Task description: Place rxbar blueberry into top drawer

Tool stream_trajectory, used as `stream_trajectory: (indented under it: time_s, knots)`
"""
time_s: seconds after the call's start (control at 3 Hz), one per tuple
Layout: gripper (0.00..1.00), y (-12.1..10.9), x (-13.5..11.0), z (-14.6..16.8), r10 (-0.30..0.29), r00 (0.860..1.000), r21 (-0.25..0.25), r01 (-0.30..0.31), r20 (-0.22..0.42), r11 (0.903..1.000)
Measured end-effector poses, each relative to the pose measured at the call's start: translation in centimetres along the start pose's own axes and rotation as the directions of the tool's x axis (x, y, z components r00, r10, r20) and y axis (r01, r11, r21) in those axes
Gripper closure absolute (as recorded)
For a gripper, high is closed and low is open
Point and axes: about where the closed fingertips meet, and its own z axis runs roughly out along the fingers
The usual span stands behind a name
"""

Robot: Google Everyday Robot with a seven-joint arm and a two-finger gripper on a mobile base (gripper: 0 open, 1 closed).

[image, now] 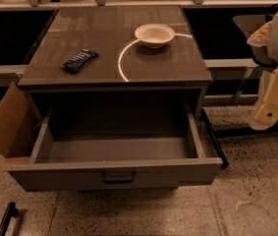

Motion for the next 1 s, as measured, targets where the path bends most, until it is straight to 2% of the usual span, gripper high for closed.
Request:
stream_trajectory:
  time_s: [0.33,0.67,1.0]
  knots:
    - [0.00,0.0,0.0,0.0,0.000,1.000,0.000,0.000,0.000,1.0000]
    - [0.00,-1.6,-2.5,0.9,-0.042,0.997,0.011,0.042,0.059,0.9991]
    - [0.00,-4.6,-6.7,3.1,-0.114,0.980,0.009,0.114,0.162,0.9934]
